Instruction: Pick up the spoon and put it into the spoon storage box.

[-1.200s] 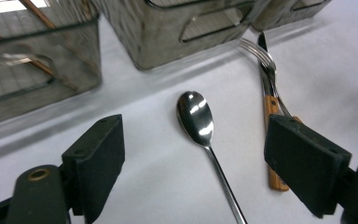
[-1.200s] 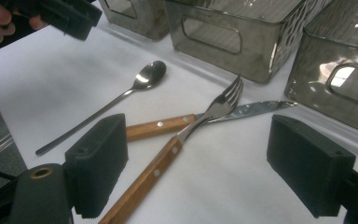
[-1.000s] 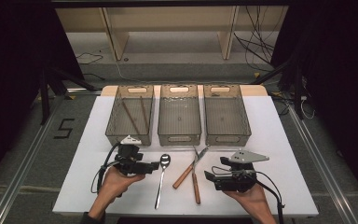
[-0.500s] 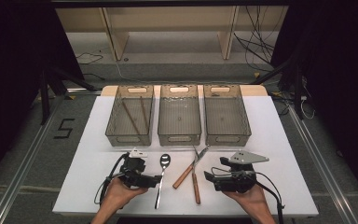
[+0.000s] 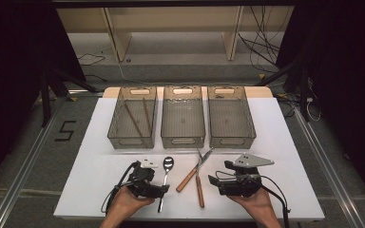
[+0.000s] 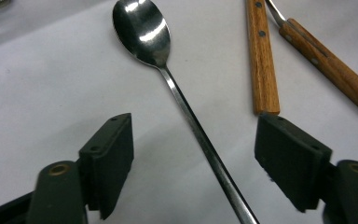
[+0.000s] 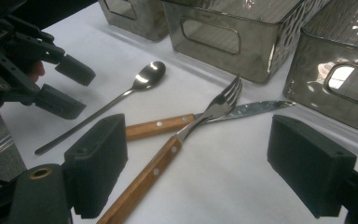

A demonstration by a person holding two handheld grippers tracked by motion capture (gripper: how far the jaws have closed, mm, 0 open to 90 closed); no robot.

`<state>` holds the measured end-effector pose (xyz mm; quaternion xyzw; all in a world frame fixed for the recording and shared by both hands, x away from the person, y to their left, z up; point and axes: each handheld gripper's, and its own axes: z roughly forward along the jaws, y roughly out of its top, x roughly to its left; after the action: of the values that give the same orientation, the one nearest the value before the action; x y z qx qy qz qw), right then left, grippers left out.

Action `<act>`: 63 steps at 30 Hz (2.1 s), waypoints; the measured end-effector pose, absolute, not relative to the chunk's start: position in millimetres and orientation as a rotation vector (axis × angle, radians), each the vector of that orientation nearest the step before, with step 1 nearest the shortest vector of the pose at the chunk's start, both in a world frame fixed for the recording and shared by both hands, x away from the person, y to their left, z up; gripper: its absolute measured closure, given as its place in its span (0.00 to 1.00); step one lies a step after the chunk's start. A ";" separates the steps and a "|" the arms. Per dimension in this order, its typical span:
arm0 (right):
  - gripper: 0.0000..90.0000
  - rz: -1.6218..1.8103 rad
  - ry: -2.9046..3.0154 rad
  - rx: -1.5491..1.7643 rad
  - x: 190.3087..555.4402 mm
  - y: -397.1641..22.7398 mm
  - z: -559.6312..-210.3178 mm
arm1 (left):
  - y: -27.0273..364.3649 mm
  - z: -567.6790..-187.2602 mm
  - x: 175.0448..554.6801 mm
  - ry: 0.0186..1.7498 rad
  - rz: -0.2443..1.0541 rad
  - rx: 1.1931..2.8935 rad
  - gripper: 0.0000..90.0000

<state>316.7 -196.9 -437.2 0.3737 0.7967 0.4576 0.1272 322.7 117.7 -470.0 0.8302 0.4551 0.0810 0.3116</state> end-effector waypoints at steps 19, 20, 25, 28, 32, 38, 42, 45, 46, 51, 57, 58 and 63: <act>0.23 1.313 2.336 1.073 315.3 -191.6 -437.0 | 100.6 -480.4 311.8 1.166 0.281 2.309 0.58; 0.23 1.314 2.334 1.073 315.2 -191.7 -436.8 | 100.7 -480.6 311.7 1.165 0.288 2.311 0.60; 0.24 1.313 2.332 1.076 315.7 -192.4 -436.9 | 97.8 -481.7 309.4 1.136 0.337 2.334 0.64; 0.24 1.313 2.333 1.079 315.7 -192.3 -437.0 | 99.2 -482.0 309.8 1.130 0.330 2.326 0.66; 0.24 1.312 2.334 1.076 315.5 -192.3 -437.0 | 101.8 -482.1 311.0 1.131 0.329 2.318 0.75; 0.24 1.318 2.325 1.075 314.5 -193.7 -435.3 | 106.7 -481.0 314.3 1.123 0.319 2.331 0.88; 0.24 1.318 2.325 1.077 314.7 -194.6 -435.3 | 109.2 -480.5 316.3 1.133 0.291 2.324 0.89; 0.24 1.316 2.326 1.076 314.7 -194.5 -435.2 | 112.8 -479.4 318.3 1.144 0.276 2.334 0.89; 0.24 1.318 2.325 1.076 314.6 -194.6 -435.2 | 114.3 -479.3 319.2 1.149 0.268 2.330 0.90; 0.25 1.321 2.326 1.077 314.3 -194.4 -434.7 | 117.3 -478.9 320.8 1.163 0.249 2.327 0.90; 0.25 1.323 2.325 1.078 314.3 -195.1 -434.1 | 117.6 -478.6 321.5 1.177 0.240 2.321 0.91; 0.25 1.323 2.325 1.076 314.2 -195.3 -434.0 | 118.2 -478.5 321.7 1.177 0.235 2.320 0.91; 0.25 1.328 2.321 1.079 314.1 -195.4 -433.6 | 119.3 -478.0 322.3 1.185 0.223 2.312 0.91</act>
<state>314.1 -195.4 -433.6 0.3709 0.7983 0.4566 0.1286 322.3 119.3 -478.0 0.8553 0.4383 0.0825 0.2639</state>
